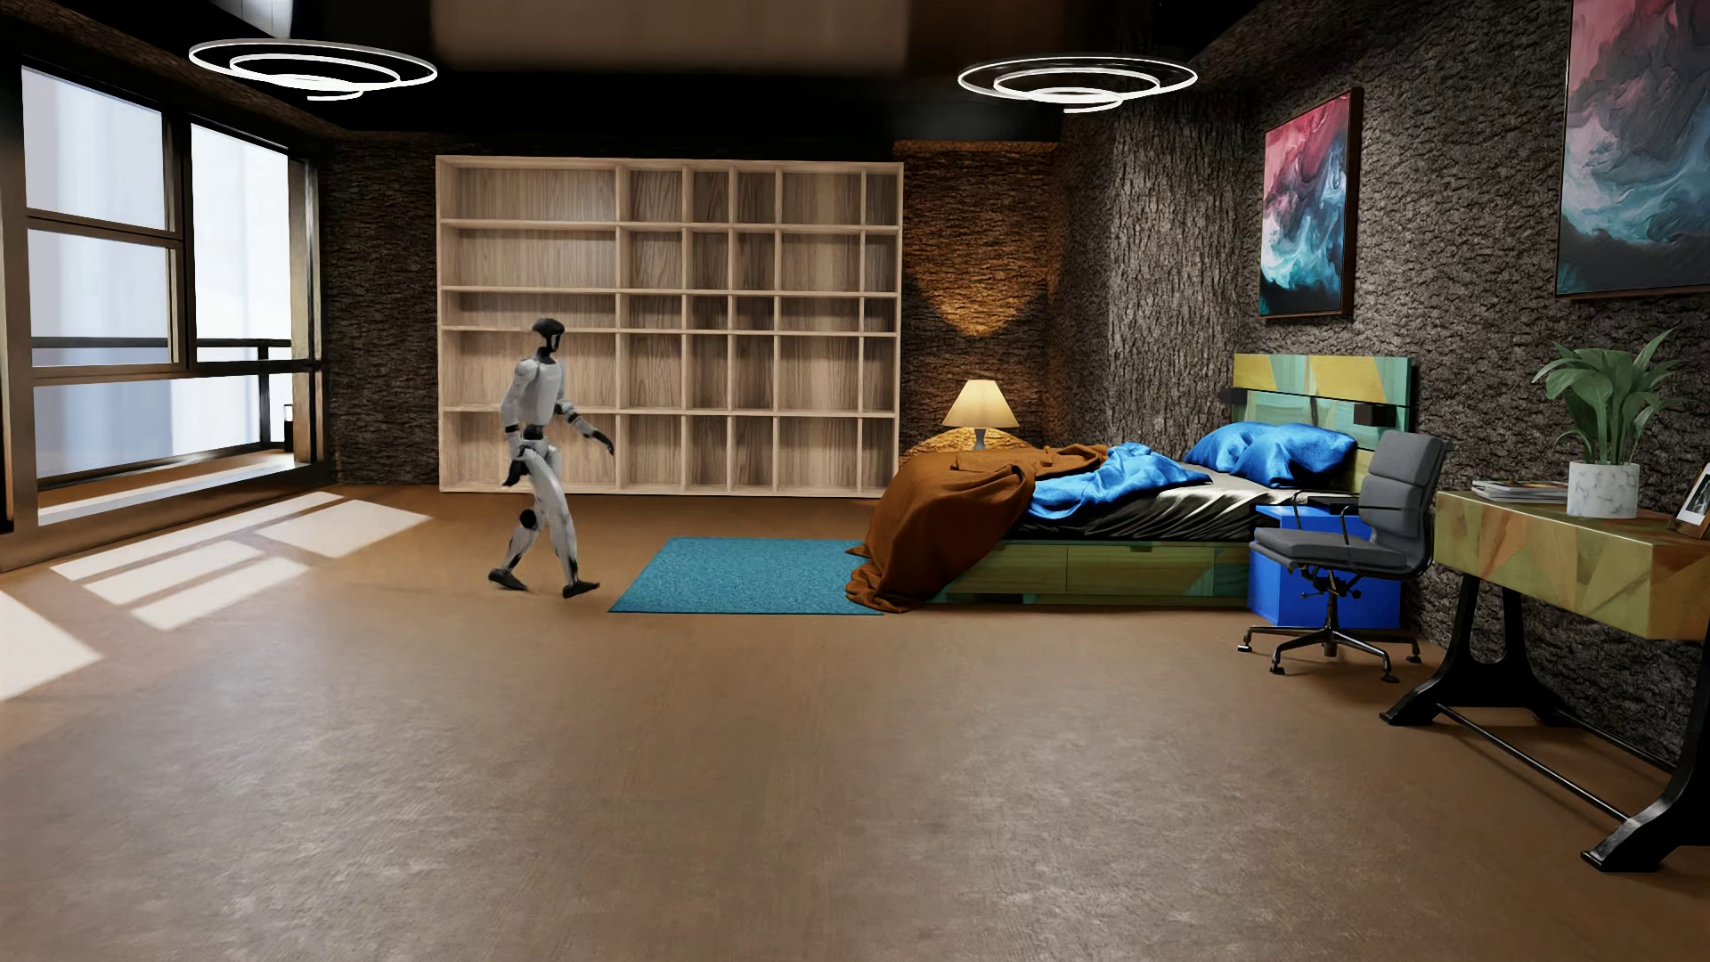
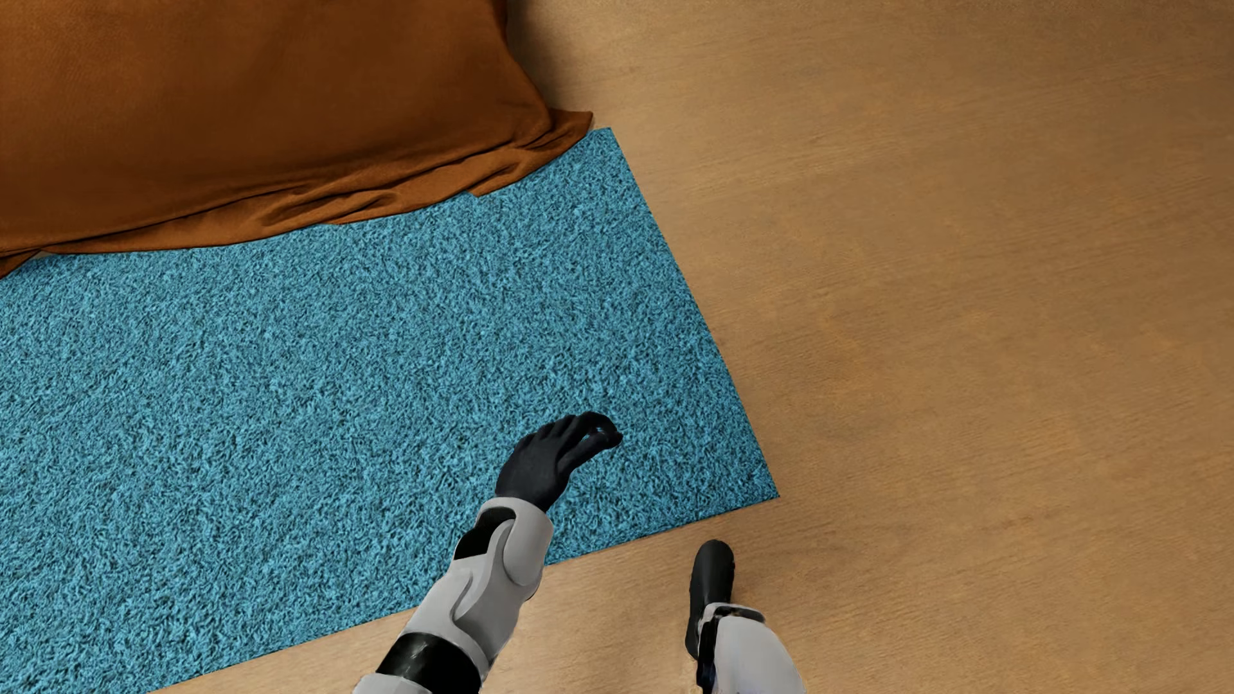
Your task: Approach the officechair
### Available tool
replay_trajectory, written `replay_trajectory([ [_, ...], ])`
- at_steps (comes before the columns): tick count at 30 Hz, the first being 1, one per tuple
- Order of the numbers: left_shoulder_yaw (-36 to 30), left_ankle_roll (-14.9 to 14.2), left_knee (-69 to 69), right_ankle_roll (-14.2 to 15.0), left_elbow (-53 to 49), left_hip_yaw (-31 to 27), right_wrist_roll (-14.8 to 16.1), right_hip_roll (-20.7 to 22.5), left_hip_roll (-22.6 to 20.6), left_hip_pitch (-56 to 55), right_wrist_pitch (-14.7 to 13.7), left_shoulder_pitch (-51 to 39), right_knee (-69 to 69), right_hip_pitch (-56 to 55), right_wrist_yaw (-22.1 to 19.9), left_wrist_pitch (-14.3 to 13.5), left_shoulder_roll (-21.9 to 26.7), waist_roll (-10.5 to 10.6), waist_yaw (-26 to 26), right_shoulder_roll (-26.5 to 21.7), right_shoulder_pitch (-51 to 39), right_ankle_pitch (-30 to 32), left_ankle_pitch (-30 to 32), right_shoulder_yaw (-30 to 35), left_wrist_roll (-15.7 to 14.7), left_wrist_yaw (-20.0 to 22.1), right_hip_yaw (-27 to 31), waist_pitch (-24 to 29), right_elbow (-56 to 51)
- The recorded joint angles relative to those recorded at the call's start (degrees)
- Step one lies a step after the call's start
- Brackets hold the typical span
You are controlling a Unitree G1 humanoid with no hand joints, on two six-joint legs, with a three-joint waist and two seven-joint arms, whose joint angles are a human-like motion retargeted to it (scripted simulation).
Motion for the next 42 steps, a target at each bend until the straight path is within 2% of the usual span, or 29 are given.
replay_trajectory([
  [2, -3.8, -1.08, 1.16, 3.79, -5.7, -3.25, 4.48, 0.97, 2.61, 7.8, 3.54, -2.77, -10.02, 0.52, -10.42, -1.07, 2.06, 1.38, -2.27, 4.11, 6.57, 2.05, 5.82, -10.57, 0.49, 0.72, 0.11, -0.61, -2.52],
  [3, -4.43, -2.25, 5.97, 1.33, -7.81, -4.52, 7.69, 1.71, 4.44, 9.56, 5.64, -1.5, -2.49, -0.22, -13.76, -1.1, 3.5, 2.47, -3.27, 7.21, 8.95, 7.06, 11.97, -16.57, -0.26, 0.83, -1.47, -0.86, -2.59],
  [4, -4.35, -5.9, 14.8, -2.18, -9.13, -5.4, 10.08, 3.1, 6.32, 8.97, 7.03, 1.14, 6.57, -0.66, -14.16, -0.66, 5.07, 3.83, -4.06, 9.77, 9.61, 11.62, 21.08, -20.79, -1.77, 0.37, -2.93, -0.92, -1.37],
  [5, -3.78, -10.1, 27.15, -4.25, -8.99, -5.79, 9.94, 4.83, 8.06, 5.37, 7.72, 4.34, 14.4, 0.28, -12.1, 0.68, 6.12, 5.33, -4.5, 10.89, 8.35, 8.74, 30.04, -22.01, -3.5, -0.35, -4.36, -0.76, 0.85],
  [6, -3.12, -11.5, 40.08, -5.5, -6.72, -5.59, 6.9, 6.62, 9.88, -1.35, 7.83, 7.27, 18.95, 2.92, -9.37, 3.42, 6.19, 6.8, -4.6, 10.68, 5.64, 2.83, 32.49, -20.54, -4.87, -0.81, -6.01, -0.49, 3.07],
  [7, -2.86, -8.2, 50.24, -6.0, -2.2, -5.52, 2.35, 8.37, 11.24, -9.68, 7.54, 9.58, 19.7, 7.55, -8.24, 7.65, 5.47, 8.16, -4.38, 9.81, 2.24, -1.93, 27.46, -18.02, -5.48, -0.94, -7.66, -0.3, 4.15],
  [9, -6.53, -4.55, 56.57, -6.4, 10.65, -4.96, -3.6, 12.27, 12.9, -26.14, 7.08, 12.83, 14.21, 19.87, -14.41, 16.09, 4.79, 10.28, -3.28, 8.75, -4.06, -7.41, 17.53, -16.26, -3.32, -3.95, -9.79, -0.24, 2.03],
  [10, -10.96, -4.31, 53.06, -6.48, 16.88, -4.76, -2.92, 14.16, 12.43, -32.76, 6.34, 14.56, 9.89, 26.61, -19.65, 17.02, 5.66, 10.91, -2.54, 8.78, -6.4, -8.97, 13.46, -17.92, -0.53, -8.47, -10.1, -0.34, -0.36],
  [11, -15.57, -3.64, 46.15, -6.45, 21.71, -4.41, -0.12, 15.8, 11.93, -38.14, 4.38, 16.78, 5.46, 33.2, -23.71, 15.68, 7.23, 11.27, -1.75, 8.88, -8.48, -10.11, 10.6, -20.41, 2.66, -13.82, -9.98, -0.51, -2.99],
  [12, -18.1, -2.88, 36.38, -6.3, 24.73, -4.03, 3.35, 17.18, 11.8, -42.28, 1.74, 19.49, 1.32, 39.43, -25.12, 14.08, 8.92, 11.45, -0.88, 8.77, -10.98, -10.79, 9.45, -22.33, 4.73, -17.95, -9.41, -0.72, -6.03],
  [13, -17.24, -3.27, 24.01, -6.07, 25.77, -4.3, 6.2, 18.1, 11.7, -44.96, -0.85, 22.56, -2.55, 45.25, -24.65, 14.04, 10.1, 11.48, 0.12, 7.95, -13.56, -10.82, 9.1, -22.66, 4.58, -19.66, -8.18, -0.94, -9.88],
  [15, -9.16, -3.11, -0.27, -5.61, 25.1, -6.5, 8.75, 18.04, 11.5, -46.89, -3.93, 29.1, -7.86, 55.53, -24.31, 17.14, 10.26, 10.98, 2.57, 4.83, -18.01, -9.29, 9.34, -20.6, -0.01, -15.52, -4.42, -1.24, -18.62],
  [16, -5.28, -3.99, -3.68, -5.23, 25.44, -5.54, 9.49, 17.12, 11.97, -47.33, -4.01, 31.73, -7.66, 59.41, -25.87, 18.66, 10.08, 10.44, 3.87, 3.82, -18.94, -6.97, 10.39, -20.17, -1.66, -12.53, -2.44, -1.3, -22.25],
  [18, -1.21, -1.77, 10.08, -3.11, 28.78, -1.45, 12.05, 12.97, 10.18, -48.73, -1.94, 33.39, 1.4, 63.28, -29.25, 20.53, 8.96, 8.1, 6.28, 2.68, -16.43, 4.6, 17.09, -21.36, -1.44, -10.93, 0.79, -0.9, -27.3],
  [20, -0.15, -0.66, 21.61, 3.18, 31.11, 2.94, 13.69, 7.45, 6.67, -45.36, 1.91, 30.36, 25.78, 55.38, -28.1, 15.87, 7.2, 4.49, 7.32, 1.89, -11.51, 23.84, 14.34, -21.21, 0.38, -15.17, 3.45, 0.41, -27.25],
  [21, 0.4, -0.17, 22.86, 4.69, 30.33, 5.0, 12.24, 5.23, 4.79, -41.61, 4.33, 27.76, 38.24, 47.17, -25.6, 12.09, 6.0, 2.81, 7.16, 1.17, -10.32, 24.56, 10.26, -18.81, 1.27, -16.7, 5.23, 1.07, -24.19],
  [22, 1.39, -0.2, 21.37, 3.84, 28.08, 6.26, 9.46, 3.89, 2.91, -36.61, 6.42, 24.83, 47.26, 37.97, -22.81, 9.21, 4.63, 1.43, 6.74, 0.5, -9.91, 19.16, 6.78, -15.19, 2.17, -15.83, 6.83, 1.48, -19.41],
  [24, 3.77, 0.27, 14.24, 1.43, 21.22, 6.28, 5.08, 1.67, -0.67, -24.7, 8.91, 18.72, 52.38, 20.48, -18.4, 6.55, 1.41, -0.19, 5.5, 0.94, -8.33, 10.26, 2.15, -9.31, 3.75, -8.33, 7.28, 1.56, -8.23],
  [27, 2.82, 0.87, 4.64, -2.38, 8.91, 2.74, 6.28, -0.89, -3.29, -7.94, 7.72, 8.35, 33.62, 2.84, -12.12, 1.16, -1.16, -0.39, 2.99, 3.23, -1.07, 0.64, -1.57, -9.64, 4.24, -2.4, 2.41, 0.79, -0.5],
  [30, 0.58, 0.04, -0.14, 0.84, -4.34, -3.22, 8.49, 1.21, -0.82, 5.6, 4.24, -0.71, -4.16, -0.83, -14.35, -3.84, -0.04, 0.99, 0.0, 5.73, 5.81, 0.67, 0.83, -11.96, 1.73, 0.43, 1.55, -0.15, -0.86],
  [31, 0.71, -0.6, 1.56, 1.86, -7.12, -4.36, 7.08, 2.1, 0.91, 8.7, 5.12, -1.21, -7.59, -0.34, -15.09, -3.85, 0.54, 1.93, -0.87, 6.6, 6.95, 2.3, 4.64, -11.46, 0.11, 1.73, 0.88, -0.47, 0.64],
  [32, 1.0, -2.45, 6.32, -0.17, -9.29, -5.18, 5.21, 3.05, 2.85, 10.26, 6.32, -0.37, -2.02, -0.83, -14.08, -3.07, 1.76, 3.18, -1.58, 7.62, 7.24, 7.42, 10.63, -10.73, -1.48, 2.57, -1.29, -0.66, 2.68],
  [33, 1.32, -6.96, 15.41, -2.96, -10.83, -6.0, 3.94, 4.42, 4.65, 9.29, 6.84, 1.34, 6.68, -1.62, -12.14, -1.76, 3.49, 4.78, -2.1, 8.65, 6.57, 11.95, 19.13, -10.47, -2.63, 2.89, -3.42, -0.54, 4.59],
  [34, 1.57, -11.87, 28.32, -5.21, -11.07, -6.46, 3.52, 6.2, 6.02, 5.05, 6.65, 3.39, 14.44, -1.18, -10.7, 0.12, 5.01, 6.51, -2.45, 9.42, 4.9, 9.63, 28.1, -11.1, -3.07, 2.94, -5.11, -0.1, 5.75],
  [35, 1.51, -15.01, 41.31, -6.87, -9.09, -6.81, 3.39, 8.11, 7.22, -2.25, 6.57, 5.18, 18.8, 0.89, -10.98, 2.81, 5.75, 8.1, -2.67, 9.97, 2.46, 4.44, 31.24, -12.53, -3.07, 2.71, -6.85, 0.47, 5.58],
  [37, -0.44, -10.7, 56.61, -7.63, 2.14, -7.3, 3.11, 11.77, 9.79, -20.26, 7.71, 7.21, 17.37, 10.36, -18.54, 9.51, 5.53, 10.45, -2.74, 10.93, -2.87, -2.95, 22.41, -16.92, -2.86, -0.97, -9.87, 1.24, 0.79],
  [38, -2.6, -7.78, 56.87, -7.52, 9.59, -6.61, 4.08, 13.72, 11.56, -28.2, 7.55, 8.14, 13.48, 16.65, -23.84, 11.78, 5.72, 11.14, -2.5, 11.54, -5.4, -4.87, 18.72, -19.29, -1.9, -5.28, -10.39, 1.34, -2.53],
  [40, -8.74, -4.38, 45.57, -7.19, 22.56, -3.14, 8.28, 17.19, 14.61, -39.68, 3.6, 11.53, 5.19, 28.96, -28.8, 11.42, 7.27, 11.63, -1.33, 11.75, -10.97, -6.37, 12.35, -21.72, 2.86, -15.96, -8.91, 1.12, -7.4],
  [42, -11.43, -3.22, 22.72, -6.6, 27.94, 1.22, 9.67, 19.28, 16.87, -45.13, -1.04, 16.92, -0.85, 39.65, -26.9, 7.82, 9.26, 11.58, 0.62, 9.61, -17.87, -6.0, 9.36, -18.69, 6.27, -24.5, -4.81, 0.41, -12.56],
])
